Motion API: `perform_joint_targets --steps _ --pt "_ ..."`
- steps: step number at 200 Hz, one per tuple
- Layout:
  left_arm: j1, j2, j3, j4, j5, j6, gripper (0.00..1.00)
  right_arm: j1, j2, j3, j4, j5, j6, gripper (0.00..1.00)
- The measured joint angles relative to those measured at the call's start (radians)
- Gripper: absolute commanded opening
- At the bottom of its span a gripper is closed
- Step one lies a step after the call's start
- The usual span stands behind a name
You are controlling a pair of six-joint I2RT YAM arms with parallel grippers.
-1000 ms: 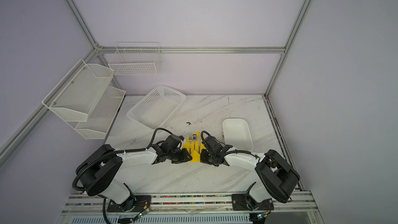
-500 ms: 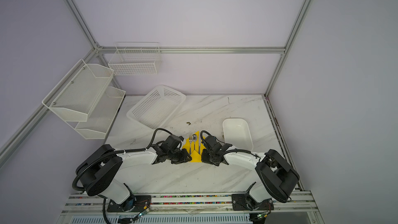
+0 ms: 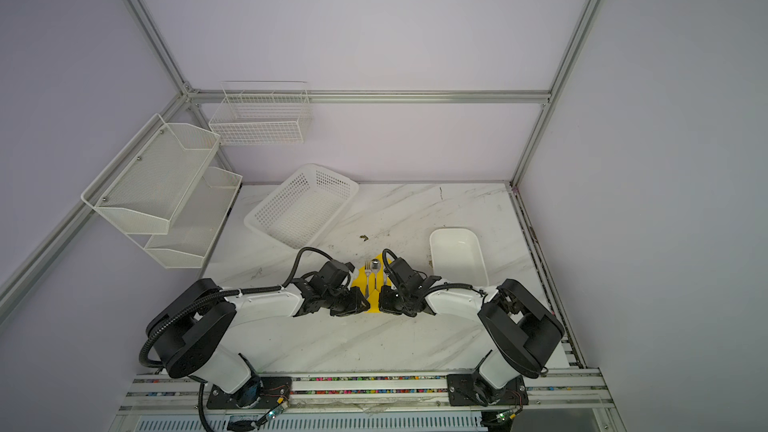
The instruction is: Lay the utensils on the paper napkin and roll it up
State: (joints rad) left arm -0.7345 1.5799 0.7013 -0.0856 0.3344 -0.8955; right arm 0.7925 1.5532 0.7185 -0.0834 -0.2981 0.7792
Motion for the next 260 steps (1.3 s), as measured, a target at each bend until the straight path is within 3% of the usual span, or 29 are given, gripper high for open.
perform_joint_targets --steps 71,260 --pt "0.001 -0.077 -0.003 -0.055 -0.036 0.002 0.28 0.000 0.013 0.015 -0.003 0.025 0.002 0.13" --pt "0.001 -0.062 -0.006 -0.124 -0.082 0.034 0.27 0.000 0.012 0.015 -0.006 0.048 0.020 0.12"
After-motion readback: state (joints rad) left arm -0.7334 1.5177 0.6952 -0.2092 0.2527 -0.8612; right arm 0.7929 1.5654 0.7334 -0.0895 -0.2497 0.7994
